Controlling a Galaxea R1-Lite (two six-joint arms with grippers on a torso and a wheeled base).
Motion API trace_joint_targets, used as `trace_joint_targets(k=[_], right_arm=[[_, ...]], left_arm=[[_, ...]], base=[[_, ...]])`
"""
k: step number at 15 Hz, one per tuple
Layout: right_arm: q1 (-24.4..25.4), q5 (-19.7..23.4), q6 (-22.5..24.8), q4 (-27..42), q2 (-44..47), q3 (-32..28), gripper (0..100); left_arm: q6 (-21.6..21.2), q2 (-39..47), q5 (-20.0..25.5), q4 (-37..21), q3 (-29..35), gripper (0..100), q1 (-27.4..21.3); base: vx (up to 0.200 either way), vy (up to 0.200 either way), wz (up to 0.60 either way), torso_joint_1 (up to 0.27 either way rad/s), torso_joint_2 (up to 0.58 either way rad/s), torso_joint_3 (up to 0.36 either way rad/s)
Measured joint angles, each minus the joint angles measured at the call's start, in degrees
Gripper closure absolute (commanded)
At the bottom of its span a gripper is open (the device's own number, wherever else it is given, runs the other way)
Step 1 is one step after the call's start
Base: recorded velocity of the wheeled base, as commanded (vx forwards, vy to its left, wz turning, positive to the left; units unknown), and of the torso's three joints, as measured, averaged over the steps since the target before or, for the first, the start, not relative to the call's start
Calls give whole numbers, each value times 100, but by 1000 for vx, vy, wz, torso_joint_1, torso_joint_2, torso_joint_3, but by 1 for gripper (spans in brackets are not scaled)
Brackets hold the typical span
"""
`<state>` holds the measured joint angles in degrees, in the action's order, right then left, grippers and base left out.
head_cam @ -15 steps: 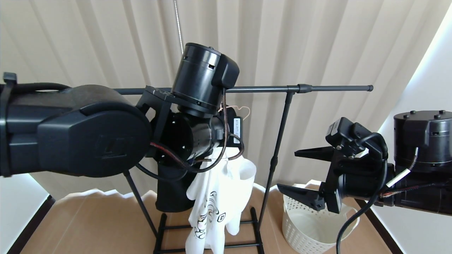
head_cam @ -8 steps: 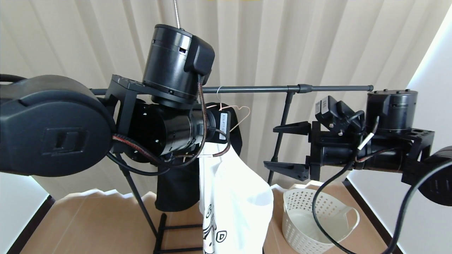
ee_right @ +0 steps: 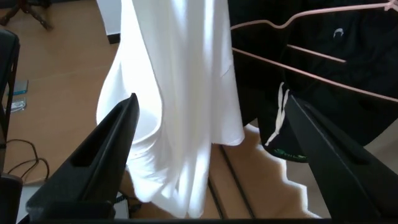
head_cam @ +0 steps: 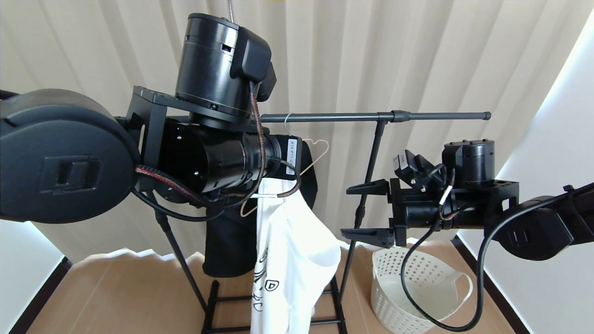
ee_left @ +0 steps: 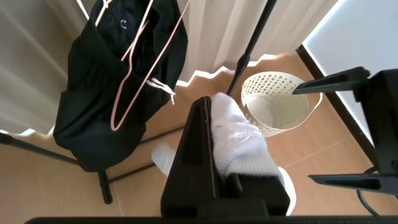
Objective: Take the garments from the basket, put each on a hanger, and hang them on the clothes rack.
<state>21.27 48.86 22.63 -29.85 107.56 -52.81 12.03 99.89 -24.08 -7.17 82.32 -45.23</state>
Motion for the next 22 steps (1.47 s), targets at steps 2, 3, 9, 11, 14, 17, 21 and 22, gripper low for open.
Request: trace_joint_targets(k=[2,3,9,11,14,17,21,22], right_arm=[[74,-11,-24,0,51,-11,0],[94,-15,-60,-2,82,-17,0],[185,-134,-174,-137,317,-146,0],[204,-143,-172,-160,374,-149,0],[286,-168,-172,-160,449,-157,0],[413,-187,-374,-165,523,-184,0],[511,-510,-974,-696,678,-260,100],[521,-524,-1187,-914,711,-247,100]], left_arm=[[12,-20,16,0,-40,100,-5],[20,-20,29,0,-60,100,-5],[34,-9,152,4,-57,100,-41],[34,28,152,4,-2,100,-48],[33,121,156,107,59,100,-72],[34,204,163,219,72,100,-127],[48,267,167,285,69,100,-146],[50,269,167,294,67,100,-144]], base=[[0,0,0,0,0,0],[0,0,0,0,0,0],[0,0,0,0,0,0],[0,0,0,0,0,0],[0,0,0,0,0,0],[0,0,0,0,0,0],[0,0,0,0,0,0],[0,0,0,0,0,0]])
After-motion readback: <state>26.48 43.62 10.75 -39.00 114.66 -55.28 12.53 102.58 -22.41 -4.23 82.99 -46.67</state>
